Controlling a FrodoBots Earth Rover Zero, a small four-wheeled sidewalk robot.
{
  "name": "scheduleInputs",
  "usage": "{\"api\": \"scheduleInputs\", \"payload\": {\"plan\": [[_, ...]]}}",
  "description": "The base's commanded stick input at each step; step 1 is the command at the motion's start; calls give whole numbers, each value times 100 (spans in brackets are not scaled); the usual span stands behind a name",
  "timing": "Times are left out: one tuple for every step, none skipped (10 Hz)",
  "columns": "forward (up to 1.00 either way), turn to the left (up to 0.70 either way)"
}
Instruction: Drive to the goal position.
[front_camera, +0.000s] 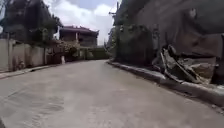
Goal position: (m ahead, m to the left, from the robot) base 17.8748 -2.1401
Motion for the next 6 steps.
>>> {"api": "scheduleInputs", "payload": {"plan": [[100,0],[100,0],[100,0],[100,0],[100,0],[100,0]]}}
